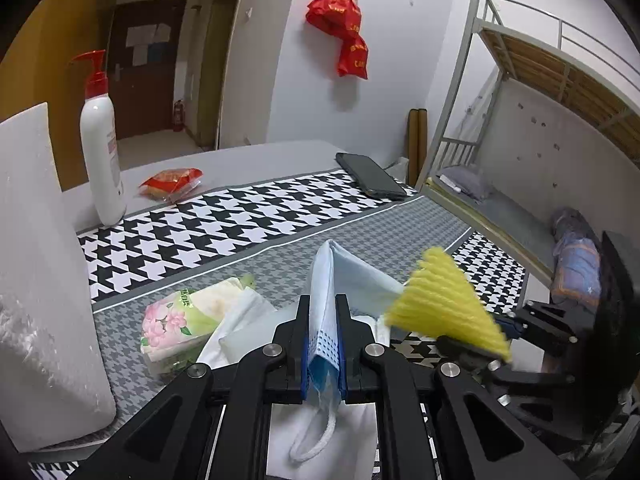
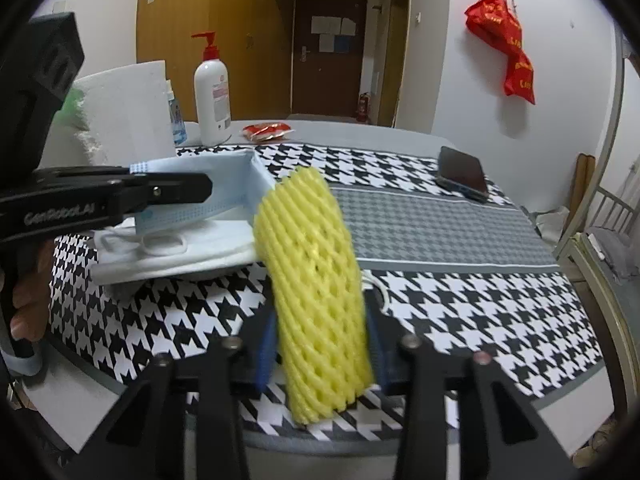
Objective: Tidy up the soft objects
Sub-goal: 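Lift the mask with the left tool while the right tool lifts the yellow net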
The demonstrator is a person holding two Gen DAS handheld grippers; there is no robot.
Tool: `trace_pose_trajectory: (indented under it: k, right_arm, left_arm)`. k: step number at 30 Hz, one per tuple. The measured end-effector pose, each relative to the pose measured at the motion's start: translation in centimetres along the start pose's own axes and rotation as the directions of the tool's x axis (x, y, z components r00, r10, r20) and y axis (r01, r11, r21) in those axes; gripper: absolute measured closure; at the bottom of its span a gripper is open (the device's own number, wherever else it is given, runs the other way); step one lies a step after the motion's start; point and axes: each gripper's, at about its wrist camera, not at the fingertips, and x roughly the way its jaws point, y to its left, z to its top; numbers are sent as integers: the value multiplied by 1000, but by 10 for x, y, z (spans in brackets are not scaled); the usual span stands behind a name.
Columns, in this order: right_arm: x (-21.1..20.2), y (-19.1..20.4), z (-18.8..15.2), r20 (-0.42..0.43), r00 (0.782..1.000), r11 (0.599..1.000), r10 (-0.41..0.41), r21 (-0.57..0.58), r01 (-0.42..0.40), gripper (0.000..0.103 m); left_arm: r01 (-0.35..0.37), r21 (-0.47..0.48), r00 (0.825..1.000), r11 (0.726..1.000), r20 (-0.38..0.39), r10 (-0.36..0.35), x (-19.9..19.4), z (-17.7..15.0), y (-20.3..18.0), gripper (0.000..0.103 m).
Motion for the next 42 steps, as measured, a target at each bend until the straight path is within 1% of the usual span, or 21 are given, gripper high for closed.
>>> trace_pose_trajectory:
  k: [1,3,11,18,21,24,27,30,32,34,37,40,42]
  right_arm:
    - [-5,-2,-1,8,1000,1000,-4,8,4,73]
    - [-10,-5,-2,16,1000,1000,-9,21,9,74]
    - [-22,-18,-9,16,999,997,-45,67,43,75]
    - [-29,-16,-10,33,998,996,-50,82,48,75]
    - [-34,-17,-10,44,998,994,-51,98,47,75]
    - [-40,-19,-7,60,997,991,-55,127,47,75]
    - [-48,-19,-3,84,995,989,-62,136,51,75]
    - [-56,-19,4,110,991,988,-71,142,55,75]
    - [-63,-19,9,128,989,988,-79,146,60,75]
    - [-68,-18,13,141,987,987,-80,148,59,75]
    - [-77,-15,17,160,983,988,-85,142,62,75]
    - [-86,-10,20,181,980,989,-81,135,57,75]
    - [-92,-8,23,197,978,990,-72,130,47,75]
  left_arm:
    - [-3,-3,1000,1000,3,3,-1,0,0,92]
    - [-3,-7,1000,1000,2,3,-1,0,1,92]
    - [0,11,999,1000,35,-1,-8,0,-1,92]
    - [12,37,995,999,97,-16,-23,2,-9,92]
    - [20,47,990,999,140,-26,-36,5,-13,92]
    - [29,76,980,997,192,-43,-50,9,-21,93]
    - [36,89,975,995,216,-54,-60,13,-26,92]
    - [38,91,966,995,253,-60,-74,20,-29,93]
    - [22,90,961,996,273,-46,-82,24,-31,93]
    - [22,87,956,996,289,-47,-89,25,-31,93]
    - [-19,86,951,996,309,-9,-100,26,-31,93]
    - [-42,84,948,996,319,14,-108,25,-32,92]
    - [-58,78,942,995,333,29,-117,25,-32,92]
